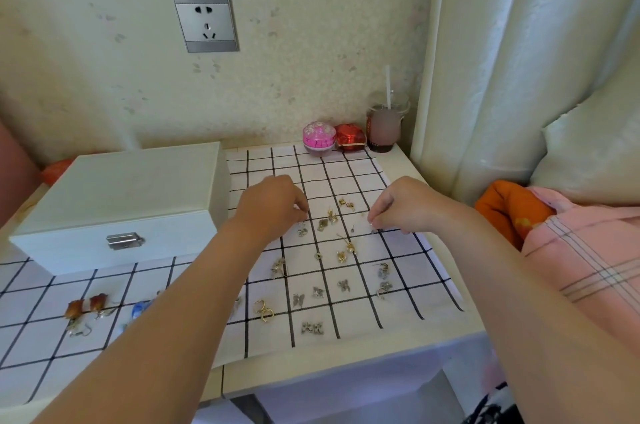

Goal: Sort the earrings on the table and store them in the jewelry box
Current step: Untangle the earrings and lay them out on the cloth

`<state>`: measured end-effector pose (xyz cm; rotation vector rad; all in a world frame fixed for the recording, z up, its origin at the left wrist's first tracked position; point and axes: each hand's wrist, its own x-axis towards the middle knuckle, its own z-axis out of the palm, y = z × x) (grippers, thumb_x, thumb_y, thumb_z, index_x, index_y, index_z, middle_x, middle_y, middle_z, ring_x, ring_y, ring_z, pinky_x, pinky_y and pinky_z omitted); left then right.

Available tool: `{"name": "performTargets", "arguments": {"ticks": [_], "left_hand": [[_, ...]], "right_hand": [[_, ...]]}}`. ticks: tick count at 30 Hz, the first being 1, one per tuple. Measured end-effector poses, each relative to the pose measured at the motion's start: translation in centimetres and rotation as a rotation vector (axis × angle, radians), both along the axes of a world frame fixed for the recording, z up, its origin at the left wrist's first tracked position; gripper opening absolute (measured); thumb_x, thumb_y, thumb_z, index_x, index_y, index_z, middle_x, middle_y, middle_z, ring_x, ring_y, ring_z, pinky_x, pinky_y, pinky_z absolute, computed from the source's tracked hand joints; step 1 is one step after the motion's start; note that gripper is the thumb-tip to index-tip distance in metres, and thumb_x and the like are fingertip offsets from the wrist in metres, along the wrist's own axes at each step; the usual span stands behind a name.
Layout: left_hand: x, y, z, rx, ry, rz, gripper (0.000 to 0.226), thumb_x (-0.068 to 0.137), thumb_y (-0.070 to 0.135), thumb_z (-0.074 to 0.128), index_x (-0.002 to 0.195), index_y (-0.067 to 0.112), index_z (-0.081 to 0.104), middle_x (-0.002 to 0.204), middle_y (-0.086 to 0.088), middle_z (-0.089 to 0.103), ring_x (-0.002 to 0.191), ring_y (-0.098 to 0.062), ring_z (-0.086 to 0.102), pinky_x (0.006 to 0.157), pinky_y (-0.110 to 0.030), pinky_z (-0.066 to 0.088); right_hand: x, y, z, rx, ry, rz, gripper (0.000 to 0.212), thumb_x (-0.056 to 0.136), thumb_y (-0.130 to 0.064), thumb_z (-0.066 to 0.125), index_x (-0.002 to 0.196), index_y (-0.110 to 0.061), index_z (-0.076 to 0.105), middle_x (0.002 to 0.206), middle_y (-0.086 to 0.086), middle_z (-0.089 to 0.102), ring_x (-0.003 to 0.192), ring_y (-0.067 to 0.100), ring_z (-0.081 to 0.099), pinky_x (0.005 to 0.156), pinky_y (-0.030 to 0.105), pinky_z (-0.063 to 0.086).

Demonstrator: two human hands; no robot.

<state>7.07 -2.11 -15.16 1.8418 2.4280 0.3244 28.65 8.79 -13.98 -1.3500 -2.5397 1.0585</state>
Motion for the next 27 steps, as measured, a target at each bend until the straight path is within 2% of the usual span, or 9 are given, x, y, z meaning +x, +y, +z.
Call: {"name": "performTargets", "arguments": {"ticks": [2, 5, 7, 11, 14, 17, 22, 24, 27], "left_hand": [[-0.1, -0.1, 0.0, 0.01, -0.019, -0.009, 0.009, 0.087, 0.036, 0.071, 0.094, 0.034, 0.076, 0.102, 0.012, 0.063, 0.1, -0.012, 0.057, 0.078, -0.032, 0.05], [-0.3, -0.2, 0.1, 0.017, -0.036, -0.008, 0.004, 0.085, 0.035, 0.072, 0.088, 0.032, 0.073, 0.1, 0.011, 0.061, 0.094, -0.01, 0.055, 0.078, -0.032, 0.051], [-0.6, -0.4, 0.3, 0.0, -0.064, -0.004, 0.004, 0.086, 0.034, 0.072, 0.087, 0.033, 0.069, 0.098, 0.013, 0.061, 0.093, -0.01, 0.055, 0.081, -0.032, 0.051], [-1.5, -0.9, 1.2, 0.018, -0.148, -0.013, 0.013, 0.086, 0.028, 0.072, 0.086, 0.036, 0.062, 0.091, 0.016, 0.066, 0.088, -0.008, 0.06, 0.078, -0.028, 0.049], [-1.9, -1.6, 1.7, 0.037, -0.173, -0.025, 0.014, 0.086, 0.03, 0.074, 0.086, 0.037, 0.062, 0.091, 0.016, 0.066, 0.079, -0.002, 0.057, 0.073, -0.025, 0.046], [-2.1, -2.2, 2.0, 0.053, -0.208, -0.04, 0.012, 0.085, 0.031, 0.074, 0.087, 0.035, 0.064, 0.09, 0.016, 0.067, 0.072, 0.002, 0.053, 0.07, -0.023, 0.043], [-2.1, -2.3, 2.7, 0.063, -0.226, -0.058, 0.007, 0.086, 0.029, 0.073, 0.088, 0.033, 0.067, 0.089, 0.015, 0.069, 0.083, -0.005, 0.061, 0.078, -0.029, 0.052], [-2.1, -2.2, 2.9, 0.073, -0.226, -0.056, 0.006, 0.086, 0.028, 0.071, 0.091, 0.031, 0.069, 0.088, 0.015, 0.069, 0.083, -0.005, 0.062, 0.081, -0.032, 0.053], [-2.3, -1.9, 2.9, 0.084, -0.226, -0.047, 0.006, 0.088, 0.028, 0.07, 0.091, 0.033, 0.069, 0.089, 0.016, 0.068, 0.085, -0.005, 0.062, 0.084, -0.033, 0.053]], "right_hand": [[-0.3, 0.2, -0.3, 0.021, -0.003, -0.002, 0.011, 0.085, -0.016, 0.075, 0.089, -0.026, 0.079, 0.091, -0.008, 0.071, 0.081, 0.008, 0.064, 0.055, 0.018, 0.049], [-1.0, 0.2, -0.2, 0.125, -0.016, -0.003, 0.016, 0.085, -0.018, 0.076, 0.096, -0.028, 0.079, 0.092, -0.012, 0.067, 0.093, 0.01, 0.065, 0.083, 0.026, 0.054], [-1.7, -0.4, 0.0, 0.22, -0.019, 0.006, 0.017, 0.087, -0.021, 0.073, 0.099, -0.031, 0.077, 0.099, -0.009, 0.069, 0.095, 0.013, 0.065, 0.09, 0.033, 0.054], [-4.0, -2.0, 0.2, 0.309, -0.004, 0.108, 0.015, 0.091, -0.025, 0.069, 0.101, -0.034, 0.076, 0.105, -0.011, 0.069, 0.086, 0.008, 0.062, 0.081, 0.032, 0.054], [-5.2, -2.7, 0.3, 0.328, -0.078, 0.151, 0.014, 0.088, -0.025, 0.072, 0.098, -0.034, 0.077, 0.101, -0.014, 0.071, 0.092, 0.009, 0.064, 0.083, 0.033, 0.054], [-5.8, -2.8, 0.6, 0.33, -0.156, 0.172, 0.013, 0.085, -0.024, 0.075, 0.094, -0.033, 0.078, 0.096, -0.015, 0.073, 0.09, 0.009, 0.065, 0.078, 0.029, 0.053], [-6.4, -2.8, 0.5, 0.363, -0.186, 0.185, 0.011, 0.086, -0.026, 0.073, 0.093, -0.032, 0.079, 0.095, -0.014, 0.073, 0.088, 0.011, 0.065, 0.07, 0.027, 0.048], [-6.4, -2.7, 0.3, 0.353, -0.14, 0.173, 0.009, 0.088, -0.027, 0.071, 0.092, -0.031, 0.078, 0.097, -0.014, 0.072, 0.09, 0.01, 0.064, 0.074, 0.03, 0.05], [-6.2, -2.0, 0.4, 0.28, 0.07, 0.113, 0.008, 0.091, -0.029, 0.07, 0.085, -0.034, 0.074, 0.094, -0.017, 0.069, 0.09, 0.006, 0.063, 0.081, 0.033, 0.053]]}}
